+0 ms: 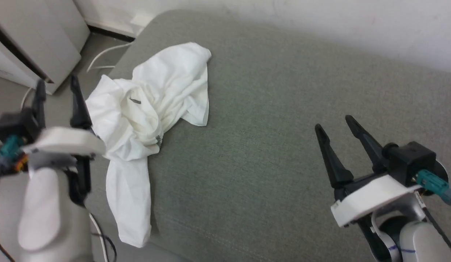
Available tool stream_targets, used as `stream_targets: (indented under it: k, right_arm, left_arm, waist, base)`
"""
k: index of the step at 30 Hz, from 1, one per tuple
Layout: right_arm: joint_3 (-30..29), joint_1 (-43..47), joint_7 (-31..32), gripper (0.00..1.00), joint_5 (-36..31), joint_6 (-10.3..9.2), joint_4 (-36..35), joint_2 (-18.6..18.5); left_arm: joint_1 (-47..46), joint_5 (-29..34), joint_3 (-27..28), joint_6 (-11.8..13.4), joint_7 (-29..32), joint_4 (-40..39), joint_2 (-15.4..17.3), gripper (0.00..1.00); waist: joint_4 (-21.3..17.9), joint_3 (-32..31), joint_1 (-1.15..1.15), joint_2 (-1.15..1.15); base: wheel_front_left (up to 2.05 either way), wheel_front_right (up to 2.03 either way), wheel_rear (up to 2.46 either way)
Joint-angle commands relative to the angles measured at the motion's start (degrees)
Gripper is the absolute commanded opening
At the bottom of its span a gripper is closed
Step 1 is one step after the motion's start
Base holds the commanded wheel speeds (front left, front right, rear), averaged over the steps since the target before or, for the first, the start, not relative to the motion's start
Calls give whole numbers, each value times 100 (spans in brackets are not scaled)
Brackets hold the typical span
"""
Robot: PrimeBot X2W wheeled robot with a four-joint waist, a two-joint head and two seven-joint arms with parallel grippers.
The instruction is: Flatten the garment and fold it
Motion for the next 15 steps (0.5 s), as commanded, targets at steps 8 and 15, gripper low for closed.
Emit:
stream_targets:
  k: [8, 15]
  right_arm:
    - [105, -448, 298, 100, -225, -10, -240, 8]
    - [205, -652, 452, 100, -304, -11, -351, 8]
  left_arm:
    - [-1477, -289, 114, -162, 688, 1165, 574, 100]
    - [-2289, -590, 173, -273, 1661, 2437, 827, 100]
  waist:
    - [-579, 943, -1, 0]
    - [-788, 1362, -1, 0]
  base:
    - [0, 0, 0]
    - [0, 0, 0]
